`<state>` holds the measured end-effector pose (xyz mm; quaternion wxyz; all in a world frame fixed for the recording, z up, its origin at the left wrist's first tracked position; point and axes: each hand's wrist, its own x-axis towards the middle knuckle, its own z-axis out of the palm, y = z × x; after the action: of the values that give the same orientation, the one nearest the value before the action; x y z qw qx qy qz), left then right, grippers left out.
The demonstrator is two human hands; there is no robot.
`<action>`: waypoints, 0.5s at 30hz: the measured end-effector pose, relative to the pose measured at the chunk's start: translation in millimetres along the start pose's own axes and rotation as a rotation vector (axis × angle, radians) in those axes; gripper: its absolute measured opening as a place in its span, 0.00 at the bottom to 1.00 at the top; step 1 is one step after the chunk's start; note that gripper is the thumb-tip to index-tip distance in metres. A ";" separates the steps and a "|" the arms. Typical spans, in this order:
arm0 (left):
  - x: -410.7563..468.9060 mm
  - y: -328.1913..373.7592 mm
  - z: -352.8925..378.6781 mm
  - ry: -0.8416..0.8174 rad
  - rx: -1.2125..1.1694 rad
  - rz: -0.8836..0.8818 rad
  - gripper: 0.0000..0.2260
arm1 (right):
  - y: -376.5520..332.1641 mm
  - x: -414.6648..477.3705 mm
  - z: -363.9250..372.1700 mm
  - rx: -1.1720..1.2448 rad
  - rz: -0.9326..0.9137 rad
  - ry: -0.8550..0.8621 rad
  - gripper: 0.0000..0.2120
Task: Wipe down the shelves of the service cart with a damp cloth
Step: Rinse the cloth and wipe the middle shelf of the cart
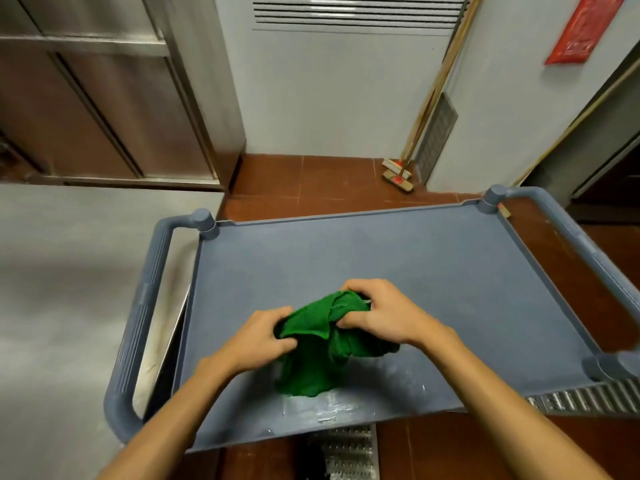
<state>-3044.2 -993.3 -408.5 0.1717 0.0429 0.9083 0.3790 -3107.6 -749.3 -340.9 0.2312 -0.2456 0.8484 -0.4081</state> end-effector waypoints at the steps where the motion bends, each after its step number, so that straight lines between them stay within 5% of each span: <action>1: -2.8 -6.6 -0.2 0.011 -0.048 -0.004 0.14 | 3.7 2.1 0.7 0.047 0.007 0.000 0.08; 9: -7.5 -37.5 -31.3 0.003 -0.437 -0.119 0.10 | 33.1 7.5 9.9 0.434 0.296 -0.051 0.06; 12: -2.4 -58.6 -15.8 -0.061 -0.389 -0.169 0.10 | 56.9 8.9 39.2 0.287 0.353 -0.072 0.05; 15: 2.1 -79.4 13.7 -0.135 -0.310 -0.187 0.03 | 84.1 13.9 74.5 -0.059 0.479 -0.087 0.18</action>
<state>-3037.4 -1040.0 -473.9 0.2712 -0.0434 0.8255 0.4931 -3093.4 -754.9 -453.1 0.3505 -0.0615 0.8831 -0.3059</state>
